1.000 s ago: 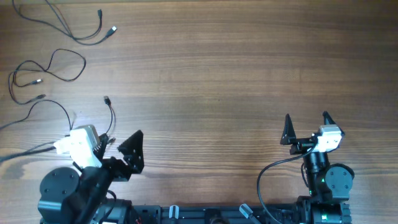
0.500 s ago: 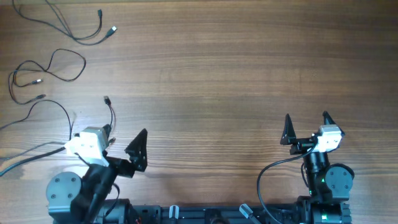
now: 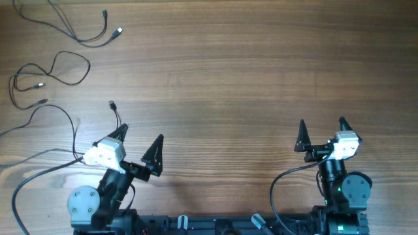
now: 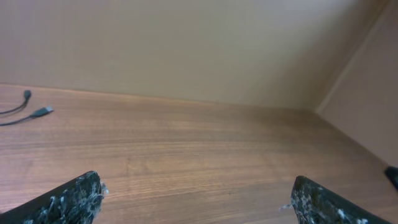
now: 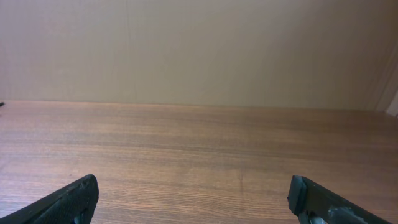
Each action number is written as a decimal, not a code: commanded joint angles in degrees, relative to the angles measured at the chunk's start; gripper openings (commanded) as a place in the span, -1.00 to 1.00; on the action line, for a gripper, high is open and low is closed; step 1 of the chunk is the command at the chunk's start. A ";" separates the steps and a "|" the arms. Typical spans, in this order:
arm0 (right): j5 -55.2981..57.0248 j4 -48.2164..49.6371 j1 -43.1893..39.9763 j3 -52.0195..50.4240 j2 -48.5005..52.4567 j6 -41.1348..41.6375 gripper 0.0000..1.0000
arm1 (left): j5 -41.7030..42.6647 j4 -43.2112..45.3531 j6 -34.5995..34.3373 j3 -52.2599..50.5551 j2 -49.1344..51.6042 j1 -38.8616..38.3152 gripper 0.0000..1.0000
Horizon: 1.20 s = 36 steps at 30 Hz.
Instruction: Untangle cables
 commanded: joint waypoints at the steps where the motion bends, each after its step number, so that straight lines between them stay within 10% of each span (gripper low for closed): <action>1: 0.59 0.17 0.02 -0.09 -0.74 0.72 1.00 | -1.53 3.06 1.11 -2.82 -2.58 -0.26 1.00; 36: 0.57 0.17 0.02 -0.09 -0.74 0.72 0.99 | -18.71 19.45 -1.86 -15.13 -3.48 -0.26 1.00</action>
